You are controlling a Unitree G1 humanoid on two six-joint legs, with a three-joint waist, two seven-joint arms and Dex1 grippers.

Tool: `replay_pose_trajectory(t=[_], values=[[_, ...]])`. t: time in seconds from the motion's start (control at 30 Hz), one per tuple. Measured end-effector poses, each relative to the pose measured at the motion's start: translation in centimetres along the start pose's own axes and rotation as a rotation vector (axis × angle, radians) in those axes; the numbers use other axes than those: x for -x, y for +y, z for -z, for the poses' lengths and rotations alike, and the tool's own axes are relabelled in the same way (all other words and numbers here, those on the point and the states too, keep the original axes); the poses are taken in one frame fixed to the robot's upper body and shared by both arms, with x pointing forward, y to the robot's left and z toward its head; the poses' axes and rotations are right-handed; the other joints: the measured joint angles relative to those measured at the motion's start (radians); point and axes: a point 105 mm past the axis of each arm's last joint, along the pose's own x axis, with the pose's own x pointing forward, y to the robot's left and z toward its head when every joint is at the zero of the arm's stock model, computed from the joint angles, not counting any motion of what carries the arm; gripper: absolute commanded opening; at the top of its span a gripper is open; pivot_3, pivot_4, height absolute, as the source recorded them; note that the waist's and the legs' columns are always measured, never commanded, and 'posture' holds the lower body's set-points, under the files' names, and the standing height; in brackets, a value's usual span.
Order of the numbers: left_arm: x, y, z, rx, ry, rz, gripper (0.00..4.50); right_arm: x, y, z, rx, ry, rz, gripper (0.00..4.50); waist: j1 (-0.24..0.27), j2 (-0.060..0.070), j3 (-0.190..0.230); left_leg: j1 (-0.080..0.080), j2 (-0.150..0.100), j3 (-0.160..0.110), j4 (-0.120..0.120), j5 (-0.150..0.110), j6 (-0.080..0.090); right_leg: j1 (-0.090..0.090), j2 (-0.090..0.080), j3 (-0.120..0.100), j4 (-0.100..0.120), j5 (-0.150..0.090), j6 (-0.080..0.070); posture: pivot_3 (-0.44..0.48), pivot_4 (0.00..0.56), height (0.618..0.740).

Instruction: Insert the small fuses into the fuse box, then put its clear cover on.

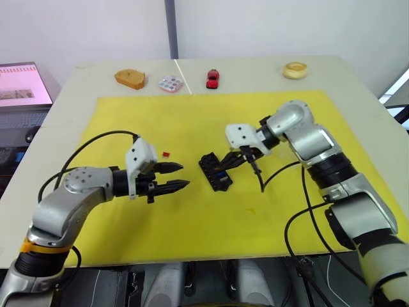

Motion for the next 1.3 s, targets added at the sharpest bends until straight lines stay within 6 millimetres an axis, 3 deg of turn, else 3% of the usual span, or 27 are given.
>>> replay_pose_trajectory(t=[1.3], values=[[-0.46,-0.50,-0.10,0.019,-0.037,-0.003,2.42,0.41,0.02,-0.69,0.007,0.075,0.003,0.00,0.001,0.000,0.000,0.000,0.000,0.000,0.000,0.000,0.000,0.000,0.000,0.000,0.000,0.000,0.000,0.000,0.150,0.740]])
